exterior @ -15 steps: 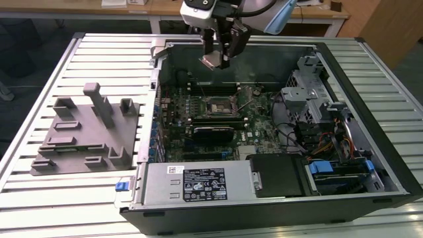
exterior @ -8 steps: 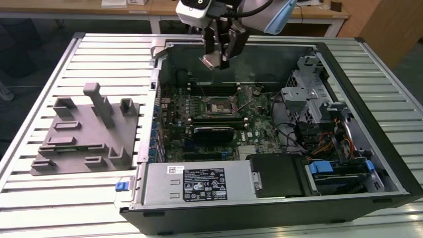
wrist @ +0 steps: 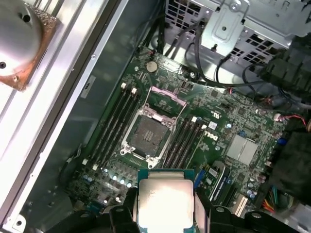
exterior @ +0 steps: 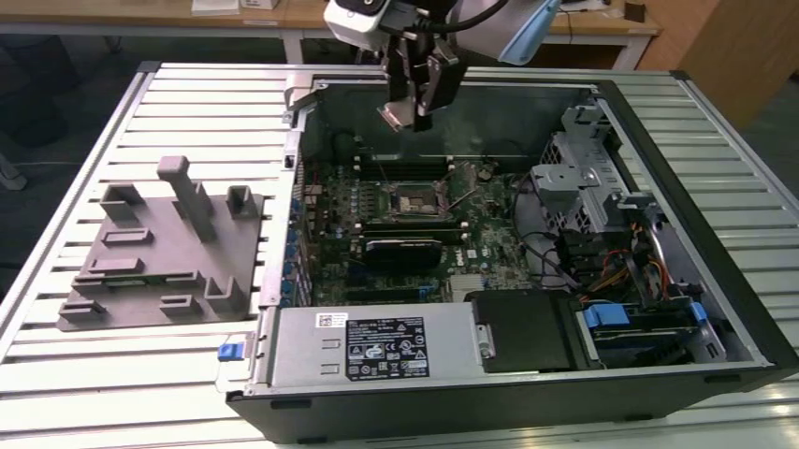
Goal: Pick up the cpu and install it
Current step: 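Place the cpu into insertion slot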
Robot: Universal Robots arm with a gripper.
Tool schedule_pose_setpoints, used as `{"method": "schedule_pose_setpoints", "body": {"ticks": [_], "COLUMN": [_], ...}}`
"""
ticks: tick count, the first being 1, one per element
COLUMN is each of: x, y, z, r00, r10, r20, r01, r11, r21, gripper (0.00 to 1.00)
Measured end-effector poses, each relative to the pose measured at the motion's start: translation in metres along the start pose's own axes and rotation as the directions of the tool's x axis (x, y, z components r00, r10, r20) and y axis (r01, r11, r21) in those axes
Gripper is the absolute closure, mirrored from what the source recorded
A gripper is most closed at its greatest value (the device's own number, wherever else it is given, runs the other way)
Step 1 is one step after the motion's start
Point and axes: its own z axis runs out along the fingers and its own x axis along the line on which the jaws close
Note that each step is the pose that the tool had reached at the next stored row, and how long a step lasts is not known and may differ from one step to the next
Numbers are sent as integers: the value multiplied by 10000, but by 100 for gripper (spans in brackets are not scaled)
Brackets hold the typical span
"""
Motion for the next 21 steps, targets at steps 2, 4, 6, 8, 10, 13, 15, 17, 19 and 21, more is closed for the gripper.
{"method": "schedule_pose_setpoints", "body": {"ticks": [2,4,6,8,10,13,15,17,19,21], "x": [0,0,0,0,0,0,0,0,0,0], "y": [0,0,0,0,0,0,0,0,0,0], "z": [0,0,0,1,1,1,1,2,2,2], "r00": [9998,9991,9981,9967,9950,9914,9887,9856,9822,9784], "r10": [212,416,609,808,1000,1306,1499,1689,1875,2065], "r20": [8,17,25,32,40,52,60,67,75,82], "r01": [-212,-416,-609,-808,-1000,-1306,-1499,-1689,-1875,-2065], "r11": [9998,9991,9981,9967,9950,9914,9887,9856,9823,9784], "r21": [-1,-2,-4,-6,-8,-11,-13,-15,-18,-21], "gripper": [46,46,46,46,46,46,46,46,46,46]}}
